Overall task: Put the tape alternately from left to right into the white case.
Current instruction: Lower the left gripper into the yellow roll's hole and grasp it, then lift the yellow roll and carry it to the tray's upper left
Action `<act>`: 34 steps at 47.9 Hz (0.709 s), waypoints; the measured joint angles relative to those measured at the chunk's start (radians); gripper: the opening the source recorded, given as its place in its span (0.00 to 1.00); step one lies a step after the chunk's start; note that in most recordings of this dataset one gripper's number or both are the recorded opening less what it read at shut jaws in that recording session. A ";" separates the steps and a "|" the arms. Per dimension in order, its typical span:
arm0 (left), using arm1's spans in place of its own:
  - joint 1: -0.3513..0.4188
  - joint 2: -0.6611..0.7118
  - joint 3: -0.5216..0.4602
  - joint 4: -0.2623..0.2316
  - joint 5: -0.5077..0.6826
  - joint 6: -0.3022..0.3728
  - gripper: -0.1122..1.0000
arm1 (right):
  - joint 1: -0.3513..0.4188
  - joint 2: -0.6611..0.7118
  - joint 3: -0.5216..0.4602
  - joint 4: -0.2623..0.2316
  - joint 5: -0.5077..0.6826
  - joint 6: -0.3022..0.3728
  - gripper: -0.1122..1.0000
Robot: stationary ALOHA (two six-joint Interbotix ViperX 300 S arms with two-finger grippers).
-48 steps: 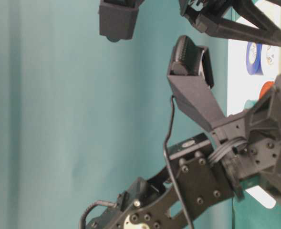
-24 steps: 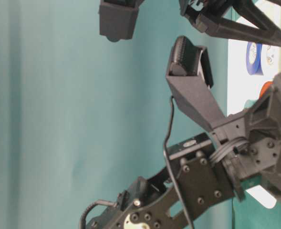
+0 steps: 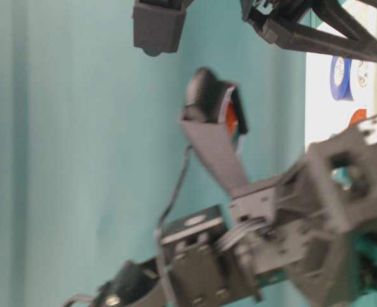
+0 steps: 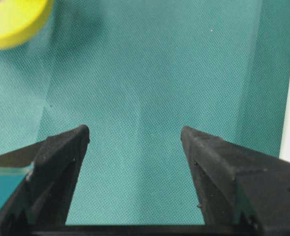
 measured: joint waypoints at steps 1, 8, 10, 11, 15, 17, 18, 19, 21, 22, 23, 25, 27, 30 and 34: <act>0.000 -0.006 0.002 0.000 0.006 0.000 0.08 | 0.000 0.002 0.000 0.002 0.000 0.000 0.85; 0.000 -0.049 0.009 0.000 0.028 0.002 0.08 | 0.000 0.000 0.000 0.000 0.000 0.000 0.85; 0.002 -0.058 0.014 0.000 0.031 0.002 0.08 | 0.000 0.000 0.000 0.000 0.000 0.000 0.85; 0.000 -0.064 0.015 0.000 0.031 0.002 0.08 | 0.000 0.002 0.000 0.000 0.000 0.000 0.85; 0.000 -0.077 0.020 0.000 0.035 0.002 0.08 | 0.000 0.000 0.000 0.000 0.000 0.000 0.85; 0.000 -0.080 0.023 0.000 0.035 0.002 0.08 | 0.000 0.000 0.000 0.000 0.000 0.000 0.85; 0.002 -0.080 0.023 0.000 0.035 0.003 0.08 | 0.000 0.002 0.000 0.002 0.000 0.000 0.85; 0.000 -0.080 0.023 0.000 0.034 0.003 0.08 | 0.000 0.002 0.000 0.000 0.000 0.000 0.85; 0.000 -0.080 0.023 0.000 0.037 0.005 0.08 | 0.000 0.000 0.000 0.002 0.000 0.000 0.85; 0.000 -0.080 0.025 0.000 0.037 0.005 0.08 | 0.000 0.002 0.000 0.002 0.000 0.000 0.85; 0.000 -0.080 0.025 0.000 0.038 0.005 0.08 | 0.000 0.000 0.000 0.000 0.000 0.000 0.85; 0.000 -0.080 0.025 0.000 0.041 0.005 0.08 | 0.000 0.000 0.000 0.002 0.000 -0.002 0.85; 0.002 -0.080 0.025 0.000 0.046 0.005 0.08 | 0.000 0.002 0.000 0.002 0.000 0.000 0.85; 0.005 -0.083 0.029 0.000 0.057 0.008 0.08 | 0.000 0.002 0.000 0.002 0.000 0.000 0.85; 0.015 -0.091 0.037 0.002 0.066 0.023 0.08 | 0.000 0.000 0.000 0.000 0.000 0.000 0.85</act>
